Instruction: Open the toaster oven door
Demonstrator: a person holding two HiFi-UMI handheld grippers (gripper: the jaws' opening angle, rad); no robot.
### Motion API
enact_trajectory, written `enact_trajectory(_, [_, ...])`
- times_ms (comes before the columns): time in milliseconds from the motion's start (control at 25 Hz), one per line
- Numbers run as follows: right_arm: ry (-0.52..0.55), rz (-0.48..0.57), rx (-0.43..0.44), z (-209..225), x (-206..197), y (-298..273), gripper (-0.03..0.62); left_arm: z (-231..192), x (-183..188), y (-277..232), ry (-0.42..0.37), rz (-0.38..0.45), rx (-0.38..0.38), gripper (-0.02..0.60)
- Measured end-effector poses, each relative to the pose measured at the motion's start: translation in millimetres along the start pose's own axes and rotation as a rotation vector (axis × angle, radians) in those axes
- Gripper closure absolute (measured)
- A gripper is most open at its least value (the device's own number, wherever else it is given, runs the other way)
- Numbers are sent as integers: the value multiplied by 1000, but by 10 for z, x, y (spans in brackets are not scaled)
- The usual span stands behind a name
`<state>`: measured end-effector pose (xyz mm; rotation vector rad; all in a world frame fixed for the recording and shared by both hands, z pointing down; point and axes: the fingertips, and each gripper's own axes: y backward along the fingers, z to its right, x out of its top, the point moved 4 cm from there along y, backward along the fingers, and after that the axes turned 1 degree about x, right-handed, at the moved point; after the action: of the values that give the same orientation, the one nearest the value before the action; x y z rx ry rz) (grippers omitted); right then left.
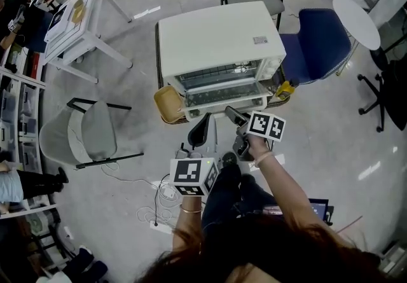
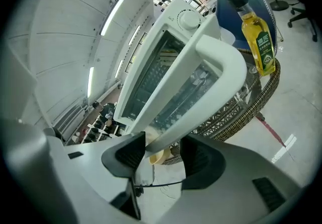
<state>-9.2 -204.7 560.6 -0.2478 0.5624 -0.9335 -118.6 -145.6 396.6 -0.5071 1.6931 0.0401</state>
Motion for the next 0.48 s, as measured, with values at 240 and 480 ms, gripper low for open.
enact_trajectory(240, [2, -24, -28, 85, -132, 40, 390, 8, -83, 59, 5, -10, 4, 568])
enact_trajectory(480, [7, -42, -48, 173, -230, 60, 390, 15, -168, 101, 14, -16, 10, 568])
